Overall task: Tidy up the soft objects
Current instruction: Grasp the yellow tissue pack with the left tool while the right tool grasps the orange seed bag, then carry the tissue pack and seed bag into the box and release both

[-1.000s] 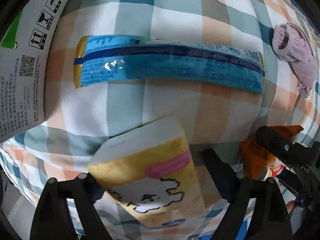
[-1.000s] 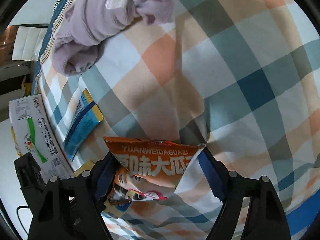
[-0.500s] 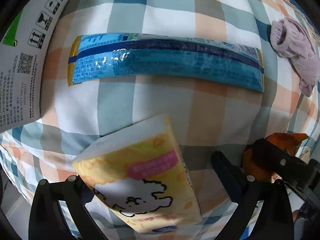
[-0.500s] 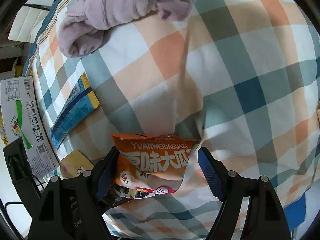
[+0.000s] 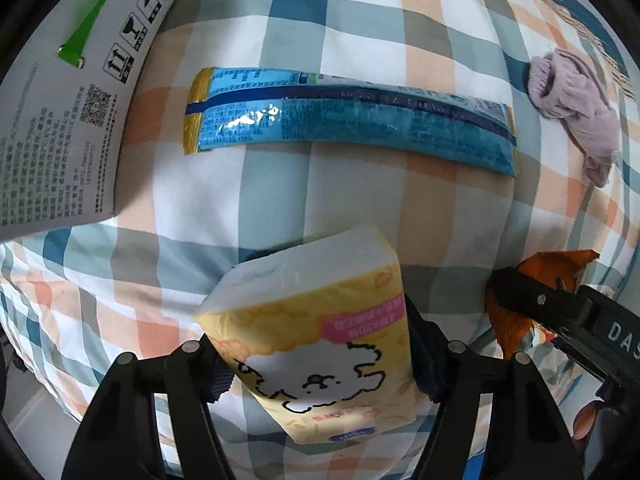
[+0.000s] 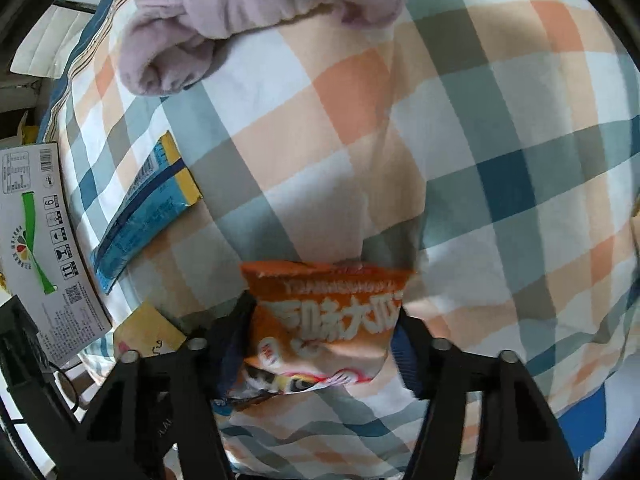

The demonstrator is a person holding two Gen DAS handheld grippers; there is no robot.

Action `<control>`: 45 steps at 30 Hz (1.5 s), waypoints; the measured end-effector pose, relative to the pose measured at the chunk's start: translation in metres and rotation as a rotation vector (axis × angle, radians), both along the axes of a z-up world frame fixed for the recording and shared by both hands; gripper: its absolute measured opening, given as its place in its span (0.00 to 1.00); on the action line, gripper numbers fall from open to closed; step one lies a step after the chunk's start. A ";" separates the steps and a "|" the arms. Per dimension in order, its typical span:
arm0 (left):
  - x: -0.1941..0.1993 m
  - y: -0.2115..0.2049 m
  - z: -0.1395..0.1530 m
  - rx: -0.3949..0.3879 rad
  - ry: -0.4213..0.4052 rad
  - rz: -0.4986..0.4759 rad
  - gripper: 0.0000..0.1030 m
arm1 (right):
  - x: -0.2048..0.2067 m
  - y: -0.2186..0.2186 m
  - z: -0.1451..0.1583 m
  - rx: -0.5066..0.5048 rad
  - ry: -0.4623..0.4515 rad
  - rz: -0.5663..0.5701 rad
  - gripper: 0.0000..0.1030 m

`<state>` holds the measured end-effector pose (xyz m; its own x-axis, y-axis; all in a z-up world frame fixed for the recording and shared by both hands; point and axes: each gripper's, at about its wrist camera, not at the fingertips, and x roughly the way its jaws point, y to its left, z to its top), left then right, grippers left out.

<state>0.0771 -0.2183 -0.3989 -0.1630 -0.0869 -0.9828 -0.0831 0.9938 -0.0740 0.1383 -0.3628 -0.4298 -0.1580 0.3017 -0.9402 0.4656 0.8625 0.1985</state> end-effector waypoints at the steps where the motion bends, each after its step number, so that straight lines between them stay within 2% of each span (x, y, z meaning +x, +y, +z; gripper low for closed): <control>1: -0.003 0.000 0.002 -0.003 -0.003 -0.007 0.65 | 0.000 0.001 0.003 -0.004 -0.002 0.001 0.55; 5: -0.013 0.017 0.015 -0.027 -0.013 -0.018 0.65 | -0.003 0.004 0.014 -0.020 -0.021 -0.008 0.52; 9: -0.019 0.024 0.038 -0.053 -0.049 -0.062 0.65 | -0.009 0.016 0.037 -0.048 -0.056 0.002 0.51; 16: -0.032 0.045 0.092 -0.110 -0.180 -0.169 0.64 | -0.024 0.025 0.085 -0.062 -0.119 0.019 0.49; 17: -0.031 0.049 0.102 -0.115 -0.198 -0.179 0.64 | -0.026 0.026 0.089 -0.058 -0.128 0.019 0.49; 18: -0.013 0.050 0.108 -0.122 -0.219 -0.188 0.64 | -0.028 0.029 0.098 -0.050 -0.144 0.020 0.49; 21: 0.024 0.085 0.138 -0.148 -0.270 -0.197 0.64 | -0.031 0.039 0.124 -0.036 -0.198 0.040 0.49; 23: 0.027 0.110 0.156 -0.163 -0.297 -0.193 0.63 | -0.023 0.046 0.142 -0.026 -0.231 0.055 0.49; 27: 0.043 0.164 0.195 -0.181 -0.352 -0.158 0.59 | -0.011 0.090 0.190 0.014 -0.330 0.106 0.48; 30: 0.064 0.216 0.213 -0.160 -0.412 -0.124 0.59 | 0.002 0.131 0.220 0.044 -0.392 0.161 0.48; 33: 0.082 0.256 0.212 -0.149 -0.421 -0.073 0.58 | 0.019 0.181 0.228 0.057 -0.422 0.215 0.48; 35: 0.091 0.284 0.210 -0.154 -0.420 -0.051 0.58 | 0.029 0.212 0.223 0.078 -0.422 0.236 0.48; 40: 0.127 0.338 0.199 -0.061 -0.431 -0.028 0.58 | 0.053 0.275 0.207 0.058 -0.387 0.297 0.48; 45: 0.176 0.372 0.170 0.043 -0.406 -0.065 0.58 | 0.070 0.312 0.184 -0.007 -0.347 0.354 0.48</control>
